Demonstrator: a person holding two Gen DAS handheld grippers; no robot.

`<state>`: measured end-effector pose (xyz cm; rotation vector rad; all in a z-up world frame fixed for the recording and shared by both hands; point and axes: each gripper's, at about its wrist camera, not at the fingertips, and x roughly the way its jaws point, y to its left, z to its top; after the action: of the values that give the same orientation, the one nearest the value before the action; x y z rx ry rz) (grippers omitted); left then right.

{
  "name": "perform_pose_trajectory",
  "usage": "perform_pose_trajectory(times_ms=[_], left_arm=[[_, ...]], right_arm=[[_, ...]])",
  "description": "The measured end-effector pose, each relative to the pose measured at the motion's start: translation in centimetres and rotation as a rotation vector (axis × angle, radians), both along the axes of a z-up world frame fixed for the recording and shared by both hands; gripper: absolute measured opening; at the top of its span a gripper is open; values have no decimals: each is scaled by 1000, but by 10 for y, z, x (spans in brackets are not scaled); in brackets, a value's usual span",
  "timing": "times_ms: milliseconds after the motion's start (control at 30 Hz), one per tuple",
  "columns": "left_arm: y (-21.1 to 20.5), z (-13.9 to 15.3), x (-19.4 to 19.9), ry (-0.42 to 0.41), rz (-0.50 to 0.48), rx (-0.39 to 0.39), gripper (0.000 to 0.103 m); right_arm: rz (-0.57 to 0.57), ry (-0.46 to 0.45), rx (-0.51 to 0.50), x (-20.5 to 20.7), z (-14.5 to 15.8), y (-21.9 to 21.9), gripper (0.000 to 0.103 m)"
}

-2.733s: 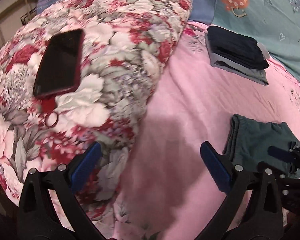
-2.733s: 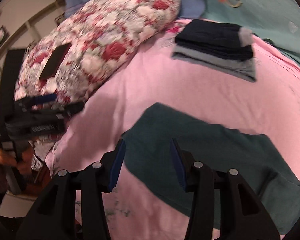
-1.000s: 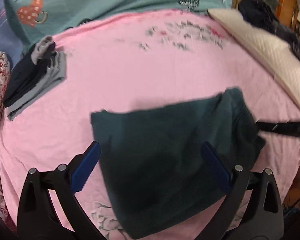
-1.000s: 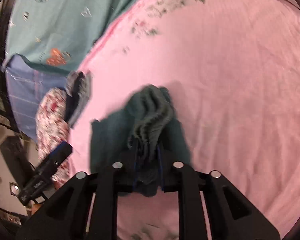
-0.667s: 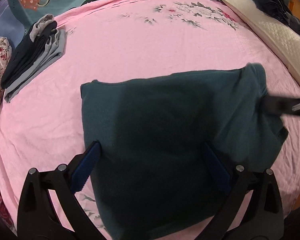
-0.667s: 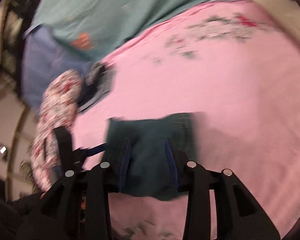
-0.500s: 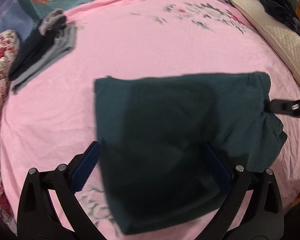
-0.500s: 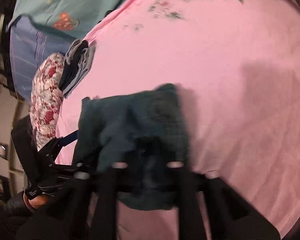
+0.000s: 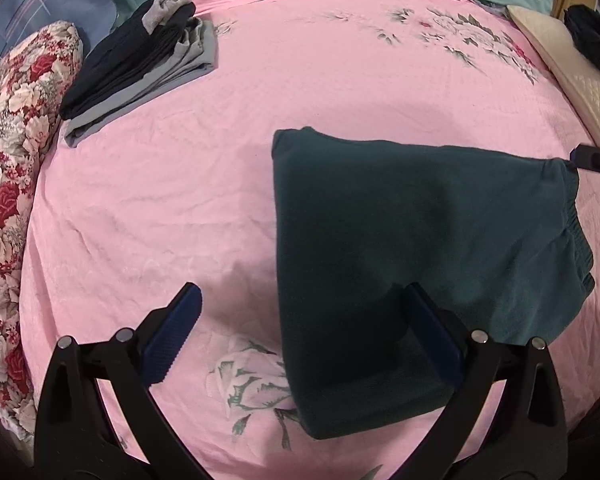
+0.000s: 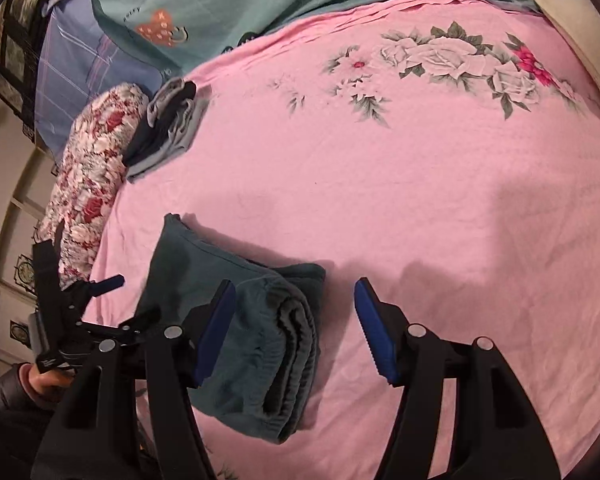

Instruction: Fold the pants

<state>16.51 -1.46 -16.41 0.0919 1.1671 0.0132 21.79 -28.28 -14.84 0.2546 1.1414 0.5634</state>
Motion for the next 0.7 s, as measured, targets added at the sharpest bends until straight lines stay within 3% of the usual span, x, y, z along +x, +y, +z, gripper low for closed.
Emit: perform_pose_trajectory(times_ms=[133, 367, 533, 633, 667, 700], left_arm=[[16, 2, 4, -20, 31, -47, 101], [28, 2, 50, -47, 18, -99, 101], [36, -22, 83, 54, -22, -267, 99], [31, -29, 90, 64, -47, -325, 91], [28, -28, 90, 53, -72, -329, 85], [24, -27, 90, 42, -93, -335, 70]], right_arm=[[18, 32, -52, 7, -14, 7, 62], [106, 127, -20, 20, -37, 14, 62], [194, 111, -36, 22, -40, 26, 62], [204, 111, -43, 23, -41, 29, 58], [218, 134, -21, 23, -43, 30, 43], [212, 144, -23, 23, -44, 31, 36]])
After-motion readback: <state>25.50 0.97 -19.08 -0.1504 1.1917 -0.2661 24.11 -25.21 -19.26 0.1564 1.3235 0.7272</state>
